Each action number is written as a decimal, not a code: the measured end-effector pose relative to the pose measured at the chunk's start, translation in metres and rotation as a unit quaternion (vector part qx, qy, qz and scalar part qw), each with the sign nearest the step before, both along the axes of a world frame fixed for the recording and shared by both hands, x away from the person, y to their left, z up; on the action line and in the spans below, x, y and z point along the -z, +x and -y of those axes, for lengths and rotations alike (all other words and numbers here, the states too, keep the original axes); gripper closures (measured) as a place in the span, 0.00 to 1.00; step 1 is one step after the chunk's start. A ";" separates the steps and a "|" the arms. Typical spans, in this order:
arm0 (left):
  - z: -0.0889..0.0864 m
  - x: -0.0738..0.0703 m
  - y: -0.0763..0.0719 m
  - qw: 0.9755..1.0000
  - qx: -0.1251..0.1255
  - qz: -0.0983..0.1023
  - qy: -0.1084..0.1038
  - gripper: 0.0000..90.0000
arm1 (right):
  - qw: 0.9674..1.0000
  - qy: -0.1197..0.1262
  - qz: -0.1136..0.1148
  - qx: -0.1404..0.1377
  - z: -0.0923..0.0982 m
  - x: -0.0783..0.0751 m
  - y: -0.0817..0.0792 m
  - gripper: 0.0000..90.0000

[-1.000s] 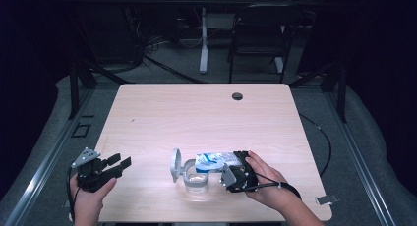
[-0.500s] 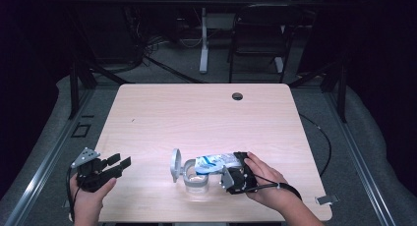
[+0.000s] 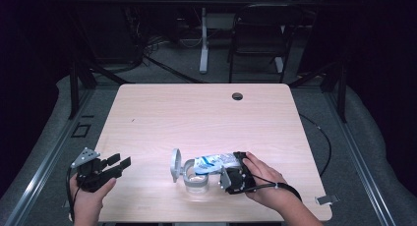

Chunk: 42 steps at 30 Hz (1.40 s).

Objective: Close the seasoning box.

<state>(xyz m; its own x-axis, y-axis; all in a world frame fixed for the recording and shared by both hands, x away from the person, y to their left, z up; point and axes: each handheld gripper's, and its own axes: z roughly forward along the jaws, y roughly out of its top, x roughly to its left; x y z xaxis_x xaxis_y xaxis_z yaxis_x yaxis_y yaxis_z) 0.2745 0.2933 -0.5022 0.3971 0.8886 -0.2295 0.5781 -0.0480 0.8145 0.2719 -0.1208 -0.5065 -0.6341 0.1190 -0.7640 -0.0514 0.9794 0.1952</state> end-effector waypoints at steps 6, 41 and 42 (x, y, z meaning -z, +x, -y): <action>0.000 0.001 0.000 1.000 -0.001 0.001 -0.002 0.55 | 1.000 -0.008 0.001 0.001 -0.002 0.001 -0.001 0.48; -0.001 0.000 0.000 1.000 -0.005 0.001 -0.003 0.55 | 0.998 -0.055 0.025 -0.006 -0.005 -0.001 -0.002 0.48; -0.001 0.000 0.000 1.000 -0.005 0.001 -0.004 0.55 | 0.998 -0.055 0.025 -0.006 -0.005 -0.001 -0.002 0.48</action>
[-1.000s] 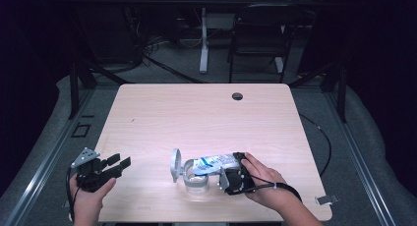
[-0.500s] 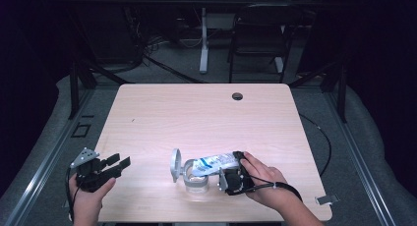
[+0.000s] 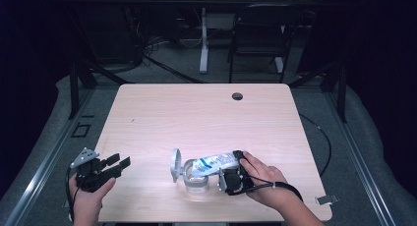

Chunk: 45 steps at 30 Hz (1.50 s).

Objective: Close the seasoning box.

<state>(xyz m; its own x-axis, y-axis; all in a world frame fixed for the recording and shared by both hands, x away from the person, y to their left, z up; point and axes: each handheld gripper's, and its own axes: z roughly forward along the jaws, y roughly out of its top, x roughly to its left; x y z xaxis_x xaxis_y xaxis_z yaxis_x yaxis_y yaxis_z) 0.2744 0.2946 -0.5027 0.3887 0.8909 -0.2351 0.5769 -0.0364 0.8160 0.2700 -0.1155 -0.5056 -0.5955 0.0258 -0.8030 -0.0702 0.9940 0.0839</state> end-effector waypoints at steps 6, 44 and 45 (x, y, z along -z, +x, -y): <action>0.000 0.000 0.000 1.000 0.000 0.000 0.000 0.55 | 1.000 -0.006 0.004 -0.003 0.000 -0.001 0.000 0.48; -0.003 0.001 0.000 1.000 -0.002 -0.003 -0.002 0.55 | 0.999 -0.033 0.004 -0.007 -0.004 -0.008 0.000 0.48; -0.003 0.001 0.000 1.000 -0.002 -0.003 -0.002 0.55 | 0.999 -0.040 0.005 -0.007 -0.004 -0.009 0.000 0.48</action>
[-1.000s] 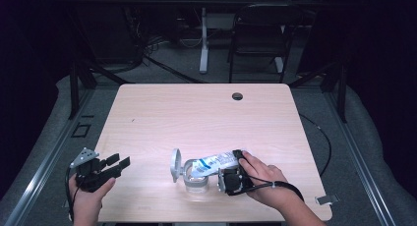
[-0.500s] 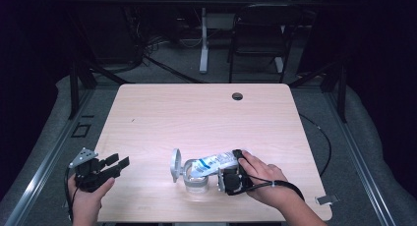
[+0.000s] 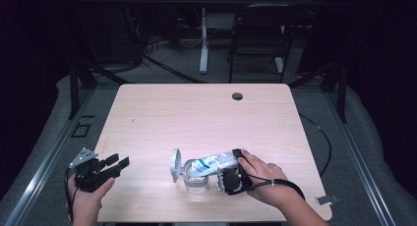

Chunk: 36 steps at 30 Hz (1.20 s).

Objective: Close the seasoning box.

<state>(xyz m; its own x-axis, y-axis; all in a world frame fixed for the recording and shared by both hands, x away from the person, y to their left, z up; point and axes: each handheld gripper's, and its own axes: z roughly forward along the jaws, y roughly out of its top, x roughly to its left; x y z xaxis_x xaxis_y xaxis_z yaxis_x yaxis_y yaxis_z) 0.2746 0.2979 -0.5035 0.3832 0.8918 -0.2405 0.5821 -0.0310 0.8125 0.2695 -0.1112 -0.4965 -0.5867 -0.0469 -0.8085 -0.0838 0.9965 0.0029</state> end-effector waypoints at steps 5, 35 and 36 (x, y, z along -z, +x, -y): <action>0.000 0.001 0.000 1.000 -0.003 0.001 -0.001 0.55 | 1.000 0.003 -0.002 -0.002 0.000 0.000 0.000 0.48; -0.002 0.000 0.000 1.000 -0.003 0.002 -0.002 0.55 | 1.000 -0.017 0.004 -0.008 -0.002 -0.003 0.001 0.48; -0.001 0.000 0.000 1.000 -0.003 0.002 -0.002 0.55 | 1.000 -0.018 0.004 -0.009 -0.002 -0.003 0.001 0.48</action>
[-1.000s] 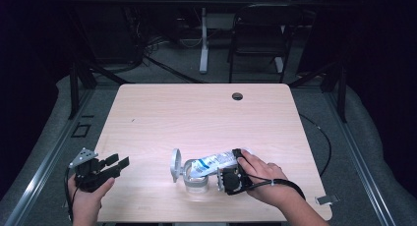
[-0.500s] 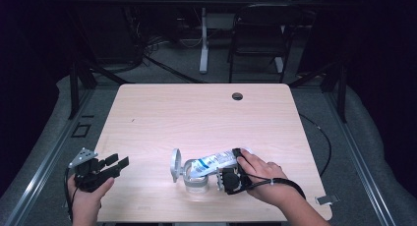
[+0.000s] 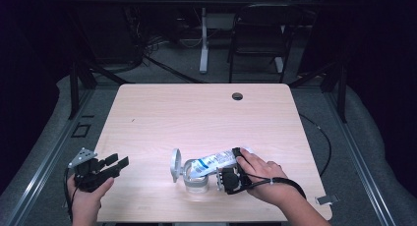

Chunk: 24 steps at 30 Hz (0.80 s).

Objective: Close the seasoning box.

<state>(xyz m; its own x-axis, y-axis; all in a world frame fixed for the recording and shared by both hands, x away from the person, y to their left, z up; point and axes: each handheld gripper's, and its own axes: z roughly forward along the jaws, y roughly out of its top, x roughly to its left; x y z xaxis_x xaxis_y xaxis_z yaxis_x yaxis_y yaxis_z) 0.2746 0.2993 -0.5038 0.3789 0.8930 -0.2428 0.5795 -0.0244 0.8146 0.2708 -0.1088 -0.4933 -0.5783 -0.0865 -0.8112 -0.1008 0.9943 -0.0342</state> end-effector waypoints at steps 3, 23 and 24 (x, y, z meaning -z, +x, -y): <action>0.000 0.000 0.000 1.000 0.000 0.000 0.000 0.55 | 1.000 -0.004 0.001 0.001 0.000 0.000 0.000 0.48; 0.000 -0.001 0.000 1.000 -0.001 0.002 -0.001 0.55 | 1.000 -0.028 0.013 -0.001 -0.002 -0.003 -0.001 0.49; 0.000 -0.001 0.000 1.000 -0.001 0.002 -0.001 0.55 | 1.000 -0.029 0.013 -0.002 -0.002 -0.003 -0.001 0.49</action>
<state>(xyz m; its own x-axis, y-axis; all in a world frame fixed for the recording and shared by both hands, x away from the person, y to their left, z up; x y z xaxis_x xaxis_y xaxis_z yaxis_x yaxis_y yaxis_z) 0.2743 0.2996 -0.5033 0.3774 0.8937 -0.2427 0.5769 -0.0219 0.8165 0.2696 -0.1068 -0.4902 -0.5574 -0.1352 -0.8191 -0.1026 0.9903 -0.0936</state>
